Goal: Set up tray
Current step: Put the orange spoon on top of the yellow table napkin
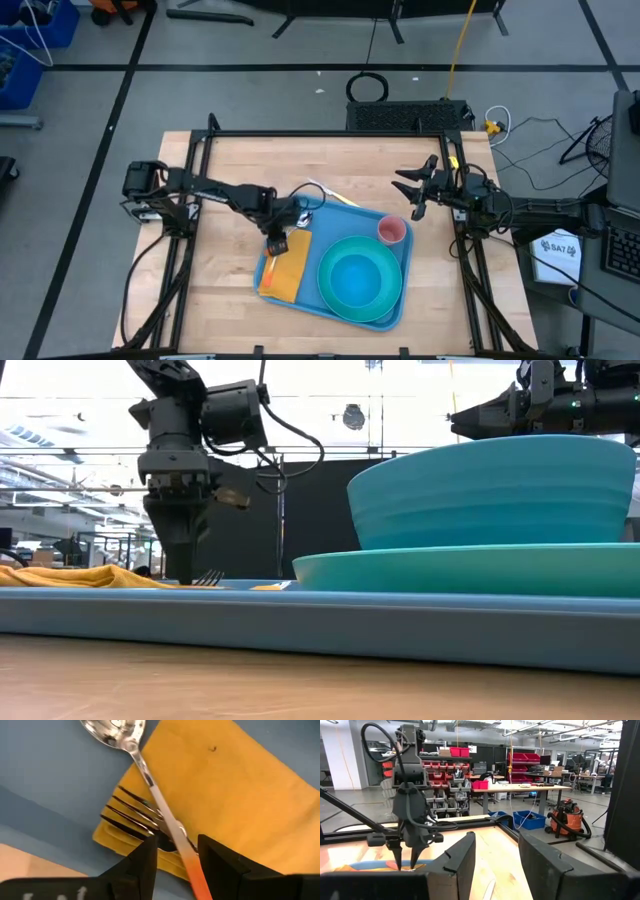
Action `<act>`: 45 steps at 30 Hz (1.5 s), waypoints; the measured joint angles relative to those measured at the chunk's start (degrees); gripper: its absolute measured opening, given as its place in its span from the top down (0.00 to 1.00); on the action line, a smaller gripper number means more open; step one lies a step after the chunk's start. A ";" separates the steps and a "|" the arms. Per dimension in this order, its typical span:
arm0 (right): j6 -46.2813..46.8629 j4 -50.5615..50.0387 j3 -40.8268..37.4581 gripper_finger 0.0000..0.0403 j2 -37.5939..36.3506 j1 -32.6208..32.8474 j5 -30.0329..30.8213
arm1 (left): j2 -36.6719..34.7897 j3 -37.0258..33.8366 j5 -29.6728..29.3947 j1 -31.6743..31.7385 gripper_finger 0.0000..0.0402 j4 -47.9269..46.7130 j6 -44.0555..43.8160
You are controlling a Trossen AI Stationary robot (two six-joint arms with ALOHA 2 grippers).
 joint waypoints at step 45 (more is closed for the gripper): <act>-0.33 1.26 0.00 0.65 0.00 0.02 -1.44 | 3.74 1.78 -3.56 -3.65 0.97 -2.62 -14.96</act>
